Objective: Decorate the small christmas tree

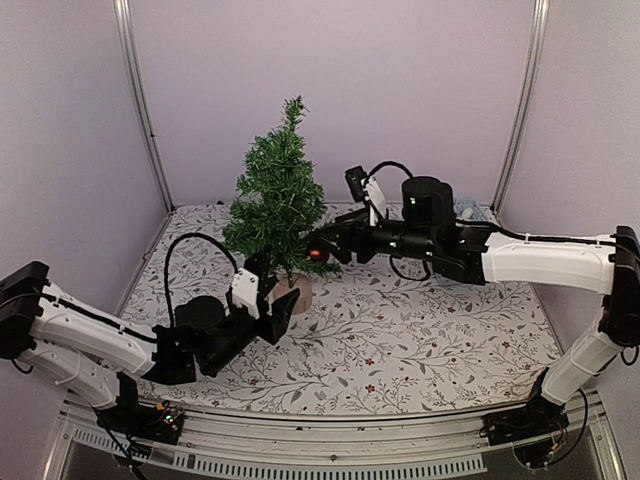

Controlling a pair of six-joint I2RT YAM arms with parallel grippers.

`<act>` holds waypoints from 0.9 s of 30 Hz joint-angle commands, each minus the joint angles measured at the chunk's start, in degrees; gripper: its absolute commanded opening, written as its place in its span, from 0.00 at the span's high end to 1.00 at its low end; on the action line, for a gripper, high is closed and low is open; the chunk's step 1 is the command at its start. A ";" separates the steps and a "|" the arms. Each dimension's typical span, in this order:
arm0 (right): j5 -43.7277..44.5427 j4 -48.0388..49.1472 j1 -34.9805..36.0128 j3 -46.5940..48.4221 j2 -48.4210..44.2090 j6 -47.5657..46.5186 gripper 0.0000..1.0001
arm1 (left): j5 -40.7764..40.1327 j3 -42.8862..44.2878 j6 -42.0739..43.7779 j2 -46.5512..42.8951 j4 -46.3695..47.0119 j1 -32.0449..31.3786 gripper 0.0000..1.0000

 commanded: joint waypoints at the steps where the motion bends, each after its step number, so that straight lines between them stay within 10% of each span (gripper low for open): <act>1: -2.65 -0.07 -2.36 -2.45 -3.56 1.04 0.21 | 2.69 -4.15 2.53 -4.72 5.86 -2.49 0.45; 11: -9.44 -0.38 -13.88 -10.55 -10.51 3.73 0.21 | 5.74 -12.72 -8.09 -21.43 -2.74 0.70 0.35; 20: -13.86 -3.90 -24.02 -11.80 -10.21 3.13 0.22 | 17.37 -16.90 -28.21 -32.11 -15.90 25.36 0.37; 27: -18.10 0.03 -24.07 -9.02 -0.57 5.65 0.28 | 30.02 -16.64 -33.53 -22.68 -11.86 38.93 0.42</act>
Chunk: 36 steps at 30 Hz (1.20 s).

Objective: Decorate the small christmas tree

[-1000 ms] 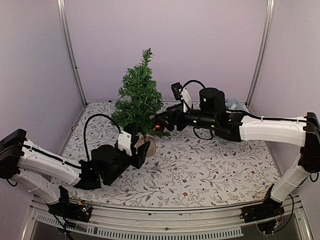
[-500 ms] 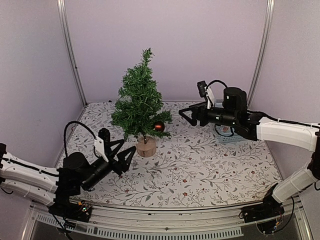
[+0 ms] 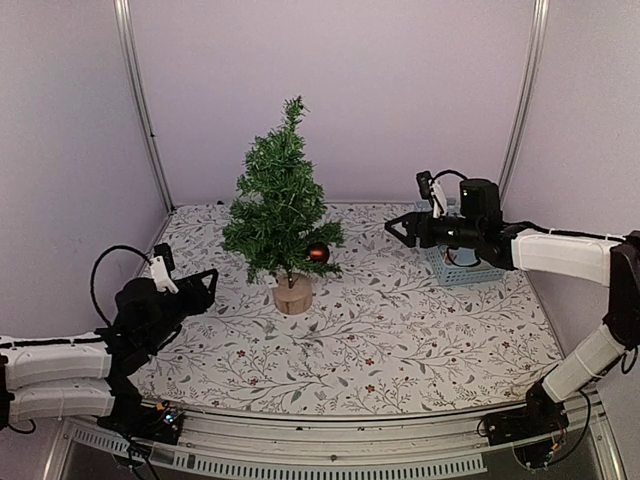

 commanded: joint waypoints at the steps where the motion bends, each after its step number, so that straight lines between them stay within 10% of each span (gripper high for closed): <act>1: -4.27 2.86 0.08 2.00 6.09 2.19 0.29 | 11.72 1.19 -5.20 7.48 3.22 6.29 0.43; 14: -4.23 1.75 -1.26 1.90 9.13 1.64 0.32 | 27.01 7.73 -7.55 34.70 21.81 9.72 0.52; 24: 2.52 -6.33 -15.37 1.35 3.37 -1.59 0.39 | 30.70 11.41 -8.97 45.87 28.78 9.74 0.57; 36: 8.43 -9.25 -21.36 21.17 26.82 -4.39 0.46 | 30.59 15.25 -7.45 48.12 25.45 9.76 0.57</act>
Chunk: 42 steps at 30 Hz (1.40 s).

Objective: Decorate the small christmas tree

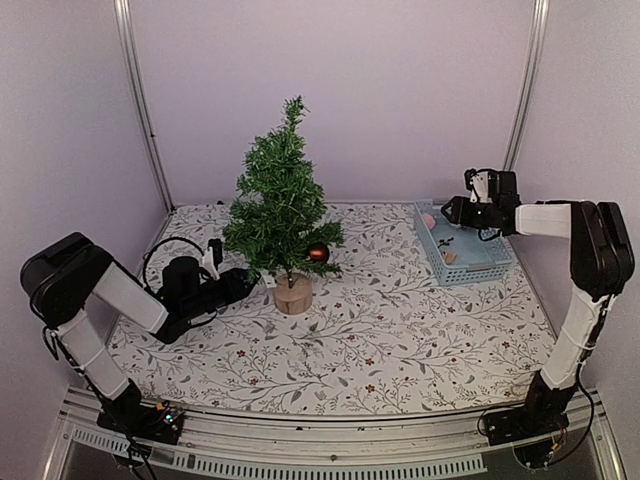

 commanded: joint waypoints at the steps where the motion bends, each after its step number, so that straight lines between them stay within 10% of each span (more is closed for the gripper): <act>1: 2.69 -2.66 0.39 7.96 9.30 -1.49 0.46 | 0.81 2.22 0.86 2.05 0.40 0.55 0.57; 20: -2.41 -7.44 0.42 27.98 29.94 1.50 0.49 | 0.74 3.50 1.52 2.90 -0.61 0.61 0.57; 42: 6.56 -4.61 -4.27 13.83 15.03 -0.23 0.48 | 0.78 2.96 1.60 2.53 -0.56 0.55 0.57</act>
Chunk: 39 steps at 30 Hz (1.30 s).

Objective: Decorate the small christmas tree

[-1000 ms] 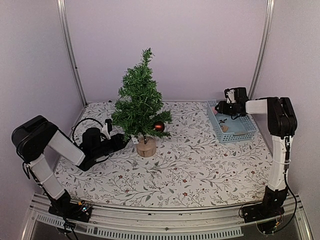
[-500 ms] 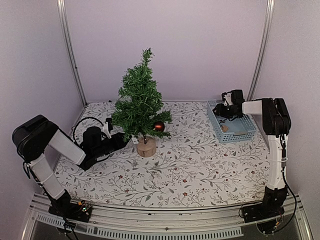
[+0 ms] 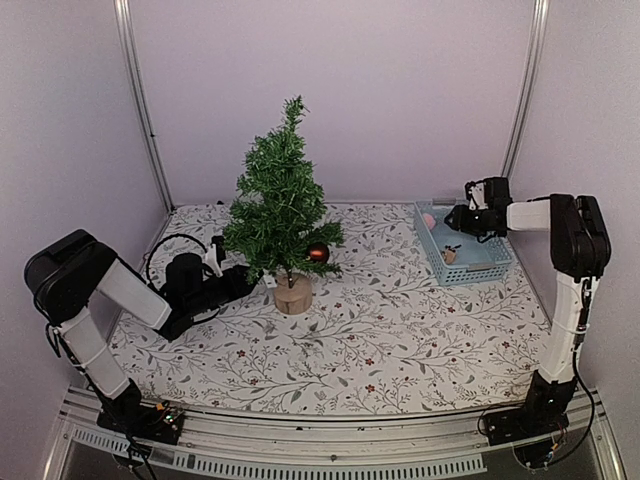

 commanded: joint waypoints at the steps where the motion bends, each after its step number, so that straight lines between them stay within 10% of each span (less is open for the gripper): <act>1: 7.27 0.38 -0.71 3.01 0.55 -0.08 0.49 | 0.37 0.24 0.67 0.62 -0.04 0.50 0.57; 26: 18.38 -11.43 -0.53 24.85 19.97 -8.03 0.57 | -0.09 0.51 0.72 0.21 -1.14 0.51 0.57; 39: 16.86 -9.29 -0.56 19.38 15.68 -8.39 1.00 | -1.66 -1.38 1.89 -4.05 -3.58 0.59 0.57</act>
